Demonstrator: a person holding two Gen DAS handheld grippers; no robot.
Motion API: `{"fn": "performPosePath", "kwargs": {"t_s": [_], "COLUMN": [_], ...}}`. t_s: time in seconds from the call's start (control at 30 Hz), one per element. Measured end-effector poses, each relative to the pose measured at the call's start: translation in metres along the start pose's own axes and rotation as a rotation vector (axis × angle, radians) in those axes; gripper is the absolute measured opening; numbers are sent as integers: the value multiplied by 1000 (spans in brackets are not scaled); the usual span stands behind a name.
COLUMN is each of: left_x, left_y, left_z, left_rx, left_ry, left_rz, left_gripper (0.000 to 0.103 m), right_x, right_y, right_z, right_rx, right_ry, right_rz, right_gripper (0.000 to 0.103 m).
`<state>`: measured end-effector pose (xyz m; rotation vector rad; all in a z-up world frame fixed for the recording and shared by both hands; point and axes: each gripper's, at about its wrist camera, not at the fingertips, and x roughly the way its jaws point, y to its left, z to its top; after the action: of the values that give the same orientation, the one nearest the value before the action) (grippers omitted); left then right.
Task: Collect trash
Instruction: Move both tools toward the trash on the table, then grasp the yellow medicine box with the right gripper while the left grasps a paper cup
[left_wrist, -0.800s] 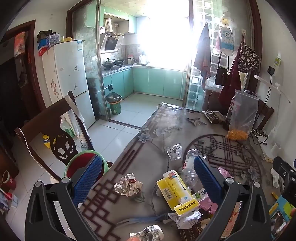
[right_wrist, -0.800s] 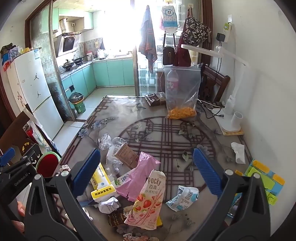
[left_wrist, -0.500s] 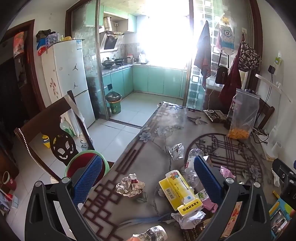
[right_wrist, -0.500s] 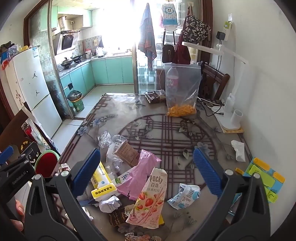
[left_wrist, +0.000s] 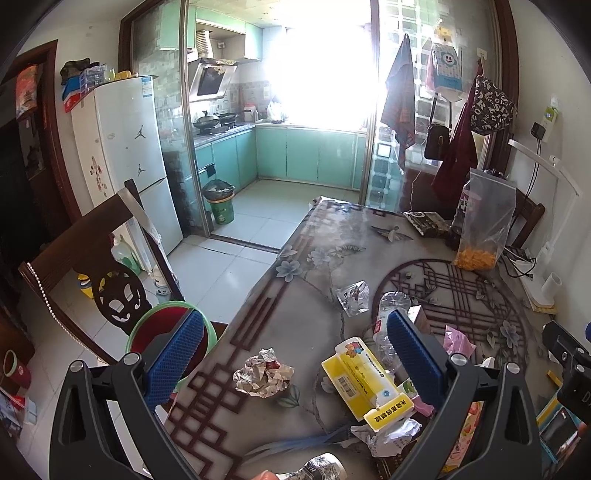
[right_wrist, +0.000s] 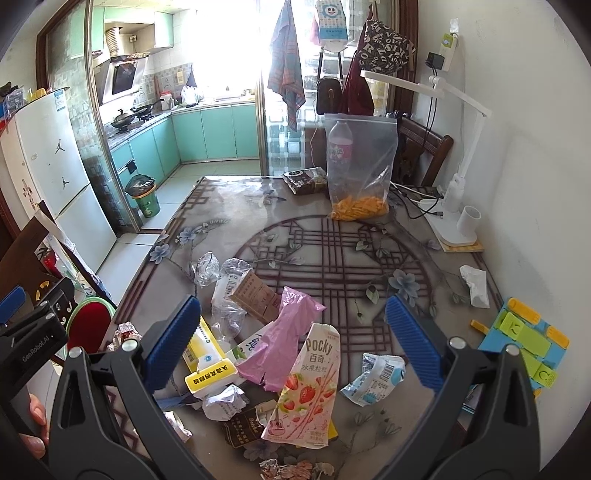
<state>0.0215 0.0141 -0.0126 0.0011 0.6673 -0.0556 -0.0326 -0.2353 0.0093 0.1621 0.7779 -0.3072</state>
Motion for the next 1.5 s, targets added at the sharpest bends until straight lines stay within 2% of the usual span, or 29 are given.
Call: {"fn": "performPosePath", "kwargs": {"t_s": [0.27,0.4,0.73,0.93,1.0,1.07,1.13,1.2,1.33,1.37,1.47,1.5], "left_x": [10,14,32,37,36,34,34,40,61,67,68,66], "left_y": [11,14,30,48,57,64,69,75,90,93,94,93], "left_z": [5,8,9,10,11,10,5,-2,-21,-29,-47,-51], "left_rx": [34,63,46,23,25,49,84,99,34,16,28,33], "left_ry": [18,3,48,30,1,-43,-81,-59,120,159,196,211], "left_rz": [-2,12,-13,-12,-24,-4,16,11,-113,-116,-67,-86], "left_gripper": [95,95,95,95,95,95,95,95,95,95,95,95], "right_x": [-1,-1,6,22,29,46,70,97,149,161,188,195], "right_y": [8,13,34,59,70,83,96,111,134,138,149,152], "right_z": [0,-1,-2,-4,-3,2,5,1,-21,-28,-50,-57], "right_rx": [21,20,2,-36,-74,-146,-236,-320,-406,-424,-498,-513], "right_ry": [4,11,33,72,73,88,147,237,433,475,569,603], "right_rz": [-39,-57,-79,-50,-28,30,91,145,259,274,303,314], "right_gripper": [99,99,99,99,99,99,99,99,99,99,99,99]}}
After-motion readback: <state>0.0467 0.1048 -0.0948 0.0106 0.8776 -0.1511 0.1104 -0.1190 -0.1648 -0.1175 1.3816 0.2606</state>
